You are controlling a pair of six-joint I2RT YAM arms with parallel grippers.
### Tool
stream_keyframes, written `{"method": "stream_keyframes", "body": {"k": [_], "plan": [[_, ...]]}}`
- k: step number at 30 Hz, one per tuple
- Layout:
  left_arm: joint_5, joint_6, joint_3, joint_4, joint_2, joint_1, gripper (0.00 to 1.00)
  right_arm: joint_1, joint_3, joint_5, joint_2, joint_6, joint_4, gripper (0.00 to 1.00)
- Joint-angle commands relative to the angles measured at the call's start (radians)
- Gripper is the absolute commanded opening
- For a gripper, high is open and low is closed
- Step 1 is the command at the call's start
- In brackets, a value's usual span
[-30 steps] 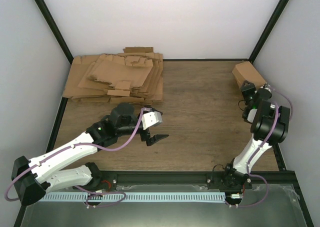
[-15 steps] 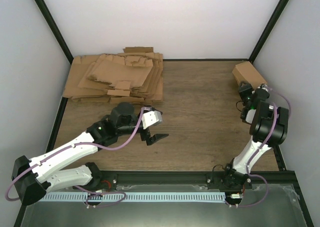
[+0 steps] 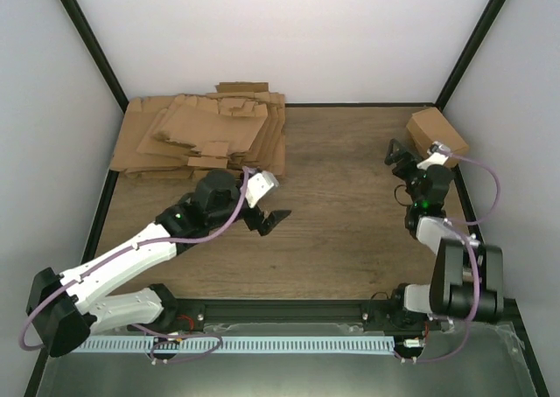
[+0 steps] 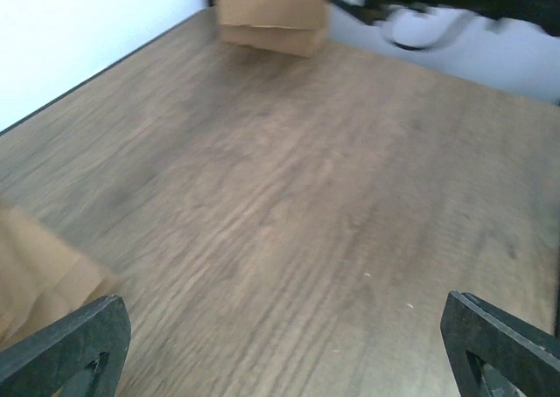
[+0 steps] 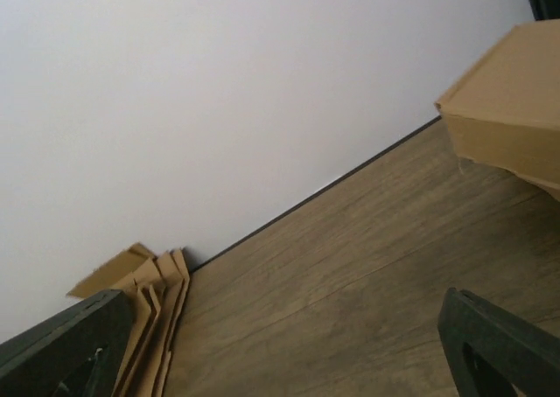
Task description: Fold the paper box
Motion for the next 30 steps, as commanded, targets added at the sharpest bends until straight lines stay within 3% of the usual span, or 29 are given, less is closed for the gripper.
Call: {"method": "stream_keyframes", "body": {"k": [1,9,17,21,26,30], "plan": [[-0.119,-0.184,0.023,0.039,0.001,0.088,1.0,0.086,-0.055,0.099,-0.157,-0.191,-0.126,1.0],[-0.237,-0.422,-0.101,0.19,-0.032,0.255,1.0,0.202,-0.18,0.141,-0.437,-0.293,-0.251,1.0],[-0.596,-0.421,-0.24,0.339,-0.034,0.353,1.0,0.229,-0.296,0.171,-0.596,-0.387,-0.255,1.0],[-0.672,-0.374,-0.303,0.438,-0.023,0.427,1.0,0.229,-0.295,0.234,-0.554,-0.443,-0.206,1.0],[-0.659,-0.377,-0.383,0.567,0.003,0.552,1.0,0.229,-0.292,0.188,-0.485,-0.488,-0.122,1.0],[-0.651,-0.325,-0.447,0.713,0.033,0.615,1.0,0.226,-0.278,0.237,-0.373,-0.502,-0.036,1.0]]}}
